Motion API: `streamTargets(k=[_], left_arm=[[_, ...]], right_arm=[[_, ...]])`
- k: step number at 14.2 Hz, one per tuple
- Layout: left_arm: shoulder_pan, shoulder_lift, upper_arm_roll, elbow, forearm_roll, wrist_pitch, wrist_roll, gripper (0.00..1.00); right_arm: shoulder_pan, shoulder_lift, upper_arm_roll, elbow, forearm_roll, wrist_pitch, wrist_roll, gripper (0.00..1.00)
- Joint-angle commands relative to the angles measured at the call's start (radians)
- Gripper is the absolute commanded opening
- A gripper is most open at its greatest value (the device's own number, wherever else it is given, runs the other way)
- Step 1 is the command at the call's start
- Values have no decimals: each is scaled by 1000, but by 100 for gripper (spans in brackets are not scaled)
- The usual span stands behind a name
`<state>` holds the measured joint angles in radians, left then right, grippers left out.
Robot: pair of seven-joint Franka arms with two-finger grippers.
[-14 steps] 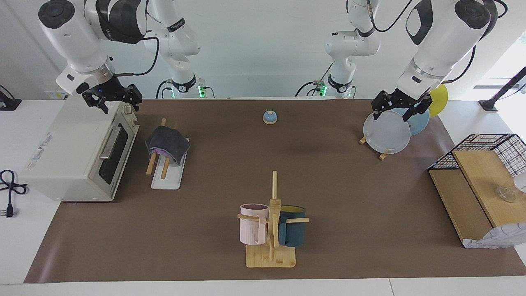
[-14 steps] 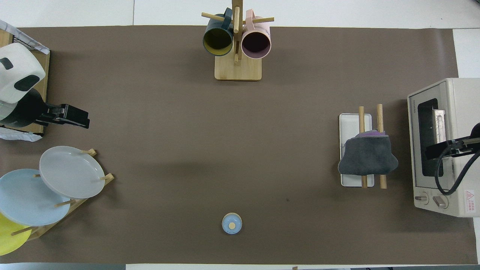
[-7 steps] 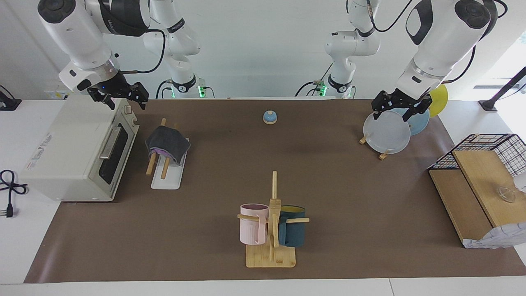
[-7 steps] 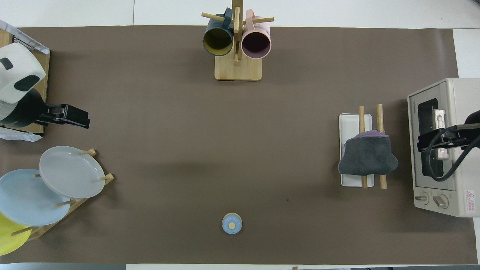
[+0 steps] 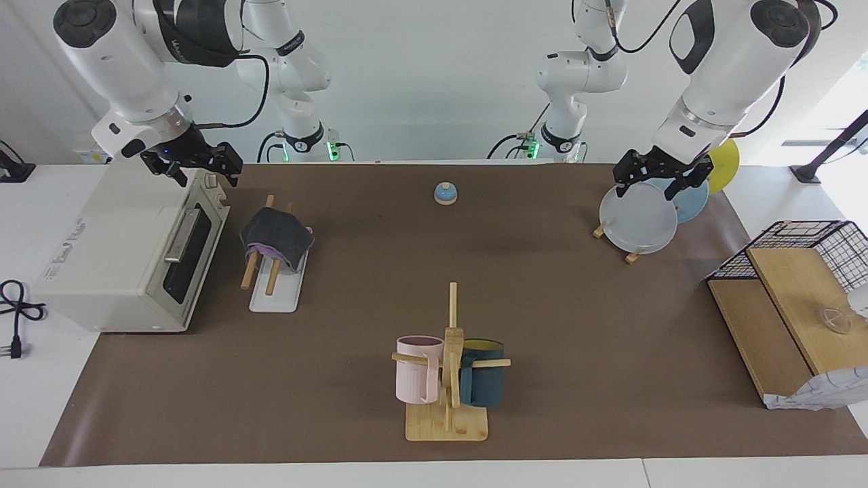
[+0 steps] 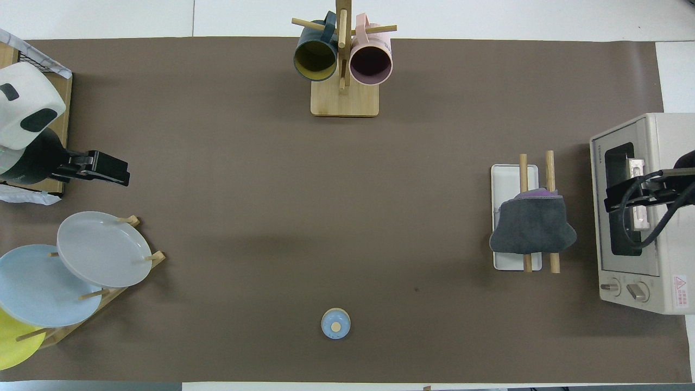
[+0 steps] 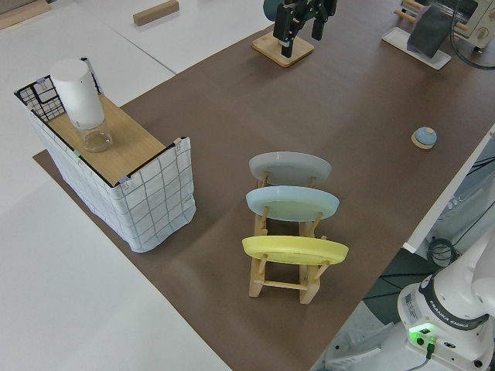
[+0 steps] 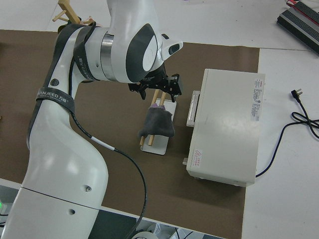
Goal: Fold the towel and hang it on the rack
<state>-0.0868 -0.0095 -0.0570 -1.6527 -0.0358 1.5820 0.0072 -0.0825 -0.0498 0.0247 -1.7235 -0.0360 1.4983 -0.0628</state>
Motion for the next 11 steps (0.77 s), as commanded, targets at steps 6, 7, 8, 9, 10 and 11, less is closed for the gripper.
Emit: streamTargets(k=[6, 7, 8, 9, 10, 11], left_arm=[[-2, -15, 8, -9, -12, -7, 2, 100], [-2, -15, 8, -9, -12, -5, 2, 100], [-2, -15, 8, -9, -12, -7, 2, 100], [-2, -15, 8, -9, -12, -5, 2, 100], [-2, -15, 8, -9, -12, -5, 2, 100], [-2, -15, 8, -9, -12, -7, 2, 100]], right_arm=[[-7, 65, -3, 130, 8, -44, 21, 100], [0, 64, -8, 128, 11, -47, 24, 100], [-2, 62, -8, 128, 14, -52, 28, 100], [0, 59, -15, 128, 18, -52, 28, 100], [24, 54, -52, 128, 19, -53, 28, 100], [91, 45, -110, 128, 18, -56, 29, 100]])
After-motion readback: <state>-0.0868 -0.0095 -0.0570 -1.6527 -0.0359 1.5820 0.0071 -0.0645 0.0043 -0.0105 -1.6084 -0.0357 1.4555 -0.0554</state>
